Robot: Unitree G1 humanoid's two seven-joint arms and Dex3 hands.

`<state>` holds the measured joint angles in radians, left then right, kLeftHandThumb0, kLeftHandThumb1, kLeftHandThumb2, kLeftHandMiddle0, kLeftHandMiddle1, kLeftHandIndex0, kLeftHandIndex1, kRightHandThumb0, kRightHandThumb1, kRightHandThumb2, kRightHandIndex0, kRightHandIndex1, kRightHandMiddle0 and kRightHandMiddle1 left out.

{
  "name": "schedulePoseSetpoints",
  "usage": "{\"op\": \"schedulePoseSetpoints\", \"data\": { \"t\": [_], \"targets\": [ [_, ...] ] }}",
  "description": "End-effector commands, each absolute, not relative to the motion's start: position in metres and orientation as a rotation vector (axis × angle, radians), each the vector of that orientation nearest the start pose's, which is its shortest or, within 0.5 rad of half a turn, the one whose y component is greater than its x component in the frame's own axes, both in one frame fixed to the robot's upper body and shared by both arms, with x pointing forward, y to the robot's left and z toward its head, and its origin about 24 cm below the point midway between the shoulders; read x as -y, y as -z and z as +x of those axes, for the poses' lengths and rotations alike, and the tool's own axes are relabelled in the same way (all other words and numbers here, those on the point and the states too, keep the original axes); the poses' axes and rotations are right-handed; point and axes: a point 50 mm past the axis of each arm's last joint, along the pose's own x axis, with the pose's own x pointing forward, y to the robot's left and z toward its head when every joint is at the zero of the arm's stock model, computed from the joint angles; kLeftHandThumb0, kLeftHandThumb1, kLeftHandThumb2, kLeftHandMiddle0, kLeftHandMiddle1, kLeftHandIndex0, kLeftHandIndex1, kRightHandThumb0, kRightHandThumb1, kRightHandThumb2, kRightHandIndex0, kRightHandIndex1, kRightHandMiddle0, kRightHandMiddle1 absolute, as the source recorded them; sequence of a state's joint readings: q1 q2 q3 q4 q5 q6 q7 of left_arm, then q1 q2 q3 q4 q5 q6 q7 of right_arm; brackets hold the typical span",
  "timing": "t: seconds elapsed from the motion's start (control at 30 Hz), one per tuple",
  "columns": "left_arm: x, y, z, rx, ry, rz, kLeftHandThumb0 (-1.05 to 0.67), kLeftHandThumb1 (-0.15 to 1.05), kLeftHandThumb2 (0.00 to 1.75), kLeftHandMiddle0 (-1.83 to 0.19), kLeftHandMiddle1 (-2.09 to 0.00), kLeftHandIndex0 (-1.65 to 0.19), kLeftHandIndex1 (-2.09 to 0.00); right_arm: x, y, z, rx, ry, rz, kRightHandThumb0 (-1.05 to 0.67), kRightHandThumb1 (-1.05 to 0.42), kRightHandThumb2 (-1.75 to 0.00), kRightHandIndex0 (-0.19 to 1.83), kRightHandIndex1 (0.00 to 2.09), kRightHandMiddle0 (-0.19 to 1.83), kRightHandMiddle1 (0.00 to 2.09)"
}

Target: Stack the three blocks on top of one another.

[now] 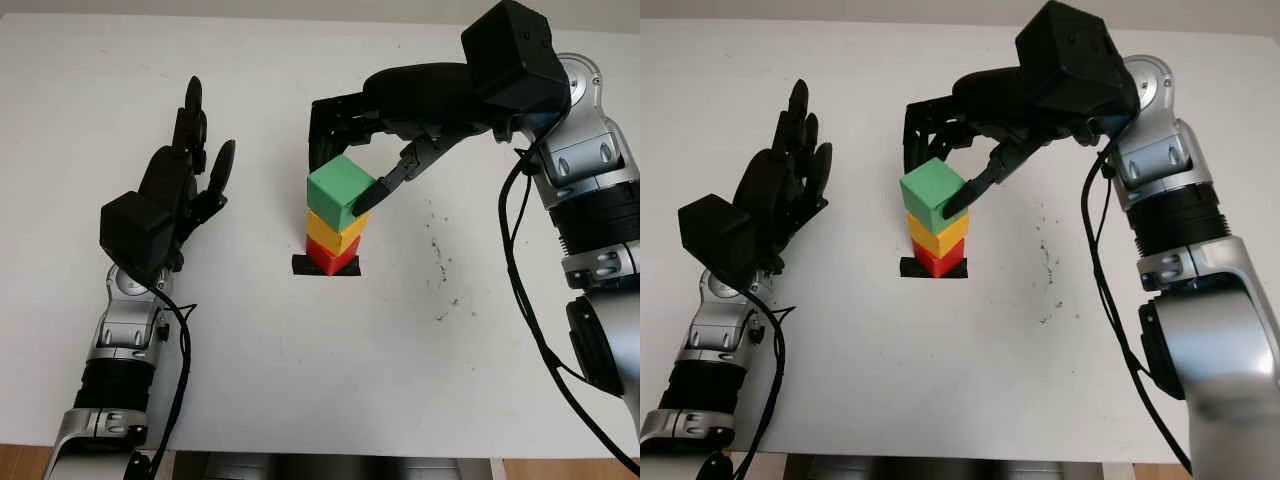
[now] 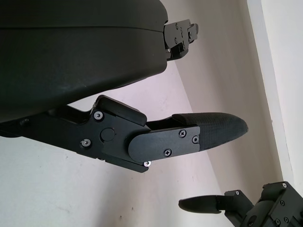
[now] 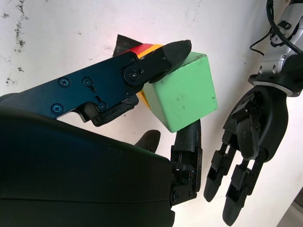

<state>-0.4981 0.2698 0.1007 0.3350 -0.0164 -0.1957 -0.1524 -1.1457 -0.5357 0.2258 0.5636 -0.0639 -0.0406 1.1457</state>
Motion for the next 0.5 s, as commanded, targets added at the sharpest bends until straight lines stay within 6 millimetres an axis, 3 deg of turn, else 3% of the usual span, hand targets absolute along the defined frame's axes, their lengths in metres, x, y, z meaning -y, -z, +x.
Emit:
{"op": "schedulePoseSetpoints", "data": {
  "t": [0.0, 0.2, 0.3, 0.47],
  "targets": [
    [-0.1946, -0.1388, 0.3359, 0.356, 0.103, 0.25, -0.86, 1.05, 0.57, 0.17, -0.05, 0.19, -0.05, 0.1342, -0.2673, 0.3686, 0.134, -1.086, -0.968, -0.51, -0.98, -0.05, 0.04, 0.91, 0.37, 1.66],
    [-0.1945, -0.139, 0.3361, 0.354, 0.106, 0.248, -0.86, 1.05, 0.57, 0.18, -0.05, 0.19, -0.05, 0.1348, -0.2661, 0.3695, 0.099, -1.089, -0.958, -0.54, -0.95, -0.05, 0.02, 0.88, 0.25, 1.52],
    [-0.1945, -0.1392, 0.3363, 0.353, 0.102, 0.257, -0.87, 1.05, 0.57, 0.17, -0.05, 0.19, -0.05, 0.1344, -0.2666, 0.369, 0.084, -1.097, -0.958, -0.63, -0.9, -0.05, -0.07, 0.75, 0.06, 1.27],
    [-0.1945, -0.1396, 0.3364, 0.359, 0.098, 0.255, -0.86, 1.05, 0.57, 0.16, -0.06, 0.19, -0.05, 0.1333, -0.2679, 0.3657, 0.087, -1.142, -0.968, -0.79, -0.85, -0.05, -0.08, 0.32, -0.13, 0.64]
  ]
}}
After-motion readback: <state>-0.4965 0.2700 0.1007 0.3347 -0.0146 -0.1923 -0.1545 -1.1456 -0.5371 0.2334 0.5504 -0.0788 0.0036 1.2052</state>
